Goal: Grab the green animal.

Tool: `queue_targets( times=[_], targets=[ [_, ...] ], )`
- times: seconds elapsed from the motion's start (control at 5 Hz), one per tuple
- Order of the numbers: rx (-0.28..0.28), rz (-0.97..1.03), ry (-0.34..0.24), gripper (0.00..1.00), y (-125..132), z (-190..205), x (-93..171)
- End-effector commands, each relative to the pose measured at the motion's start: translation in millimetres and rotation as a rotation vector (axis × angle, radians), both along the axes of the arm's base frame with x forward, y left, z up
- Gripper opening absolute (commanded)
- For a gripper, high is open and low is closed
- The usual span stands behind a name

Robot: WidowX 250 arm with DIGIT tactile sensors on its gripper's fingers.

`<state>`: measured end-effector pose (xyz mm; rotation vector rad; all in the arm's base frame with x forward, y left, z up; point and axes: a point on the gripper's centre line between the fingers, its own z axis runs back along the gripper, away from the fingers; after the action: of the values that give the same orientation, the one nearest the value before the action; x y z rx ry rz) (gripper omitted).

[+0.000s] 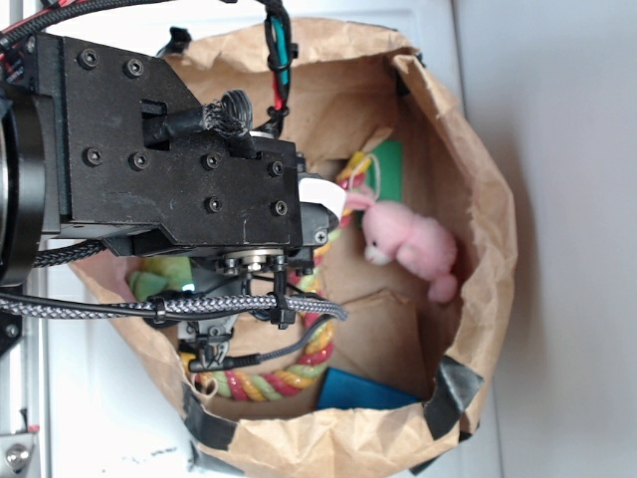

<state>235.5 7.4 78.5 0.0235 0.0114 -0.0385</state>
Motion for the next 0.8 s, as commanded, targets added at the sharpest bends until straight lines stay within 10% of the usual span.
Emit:
queue_targets(
  times=[0.0,0.6],
  targets=[
    [0.009,-0.054,-0.050,1.00,-14,5,1],
    [0.049,-0.079,-0.005,1.00,-34,-24,5]
  ],
)
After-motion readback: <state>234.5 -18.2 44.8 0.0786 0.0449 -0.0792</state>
